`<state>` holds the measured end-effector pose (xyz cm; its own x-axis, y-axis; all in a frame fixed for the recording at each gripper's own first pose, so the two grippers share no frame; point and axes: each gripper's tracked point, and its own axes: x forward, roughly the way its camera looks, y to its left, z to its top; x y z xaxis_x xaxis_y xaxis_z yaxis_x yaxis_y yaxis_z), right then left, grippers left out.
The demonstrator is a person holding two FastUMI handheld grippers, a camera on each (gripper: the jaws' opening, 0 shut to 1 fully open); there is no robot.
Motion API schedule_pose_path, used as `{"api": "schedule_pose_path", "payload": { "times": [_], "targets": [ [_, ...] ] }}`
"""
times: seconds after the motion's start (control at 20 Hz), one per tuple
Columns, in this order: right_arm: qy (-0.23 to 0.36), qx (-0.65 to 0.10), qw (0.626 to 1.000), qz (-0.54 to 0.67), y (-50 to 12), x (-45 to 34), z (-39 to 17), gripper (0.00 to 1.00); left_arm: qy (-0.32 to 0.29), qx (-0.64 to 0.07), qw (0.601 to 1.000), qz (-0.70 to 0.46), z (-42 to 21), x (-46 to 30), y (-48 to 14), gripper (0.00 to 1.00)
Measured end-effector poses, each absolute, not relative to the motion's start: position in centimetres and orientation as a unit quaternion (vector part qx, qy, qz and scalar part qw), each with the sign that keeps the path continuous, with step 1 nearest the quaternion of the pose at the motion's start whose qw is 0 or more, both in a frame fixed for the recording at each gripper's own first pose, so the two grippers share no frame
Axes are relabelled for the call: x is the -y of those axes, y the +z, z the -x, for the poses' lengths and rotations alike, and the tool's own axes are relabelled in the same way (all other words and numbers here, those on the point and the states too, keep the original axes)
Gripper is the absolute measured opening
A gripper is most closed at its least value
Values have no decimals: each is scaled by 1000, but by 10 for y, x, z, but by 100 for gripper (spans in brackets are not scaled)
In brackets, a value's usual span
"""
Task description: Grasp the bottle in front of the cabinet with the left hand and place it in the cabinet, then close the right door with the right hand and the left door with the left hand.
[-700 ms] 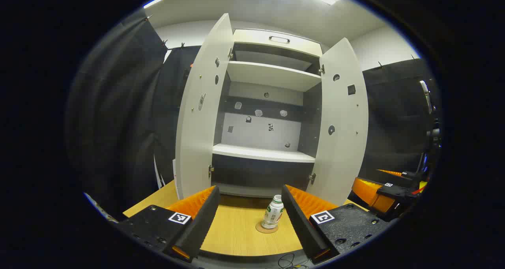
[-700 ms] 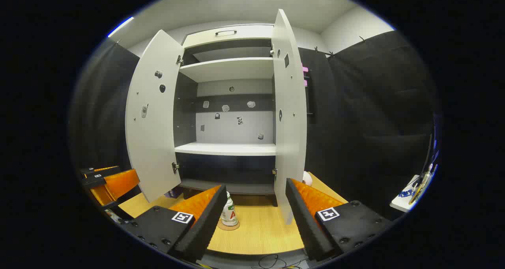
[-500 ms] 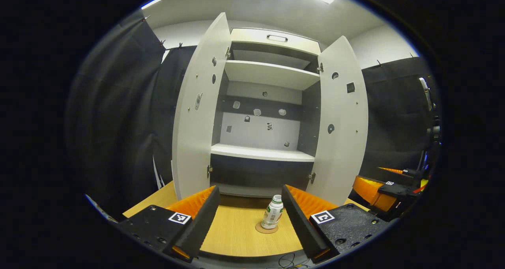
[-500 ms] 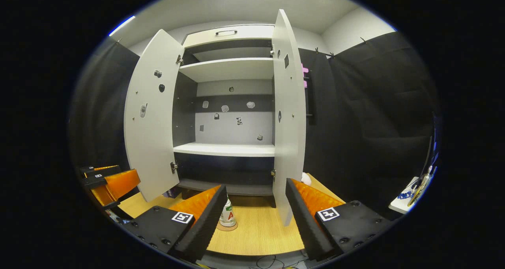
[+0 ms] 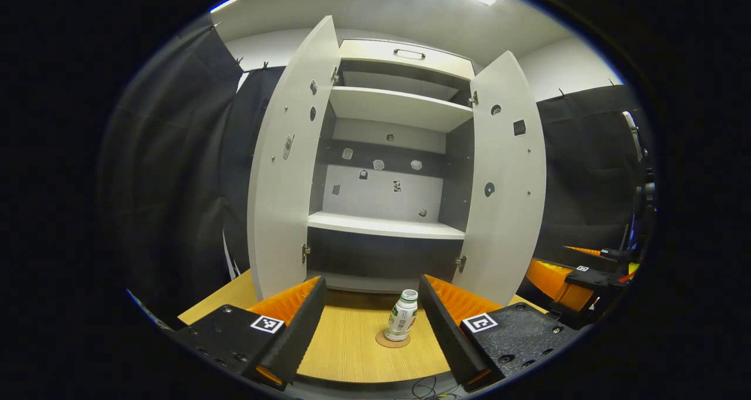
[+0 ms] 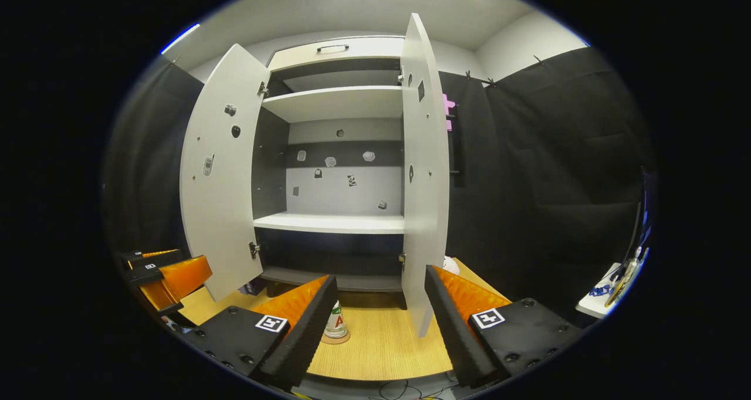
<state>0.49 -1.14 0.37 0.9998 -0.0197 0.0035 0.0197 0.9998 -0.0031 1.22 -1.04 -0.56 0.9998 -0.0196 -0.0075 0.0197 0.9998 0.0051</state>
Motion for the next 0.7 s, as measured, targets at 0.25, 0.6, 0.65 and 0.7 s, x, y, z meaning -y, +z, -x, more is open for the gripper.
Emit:
{"api": "schedule_pose_path", "payload": {
  "times": [0.25,0.6,0.65,0.7],
  "targets": [
    [-8,-3,1000,1,-2,9,-5,98,-5,-8,1000,-3,-13,10,-10,95],
    [-13,-7,1000,4,-2,15,-2,98,-15,-6,1000,-14,-24,20,-28,96],
    [-15,-7,1000,3,-2,18,-1,98,-21,-3,1000,-19,-27,24,-32,96],
    [-17,-7,1000,4,-1,19,-1,98,-28,-3,999,-23,-32,29,-36,95]
  ]
}}
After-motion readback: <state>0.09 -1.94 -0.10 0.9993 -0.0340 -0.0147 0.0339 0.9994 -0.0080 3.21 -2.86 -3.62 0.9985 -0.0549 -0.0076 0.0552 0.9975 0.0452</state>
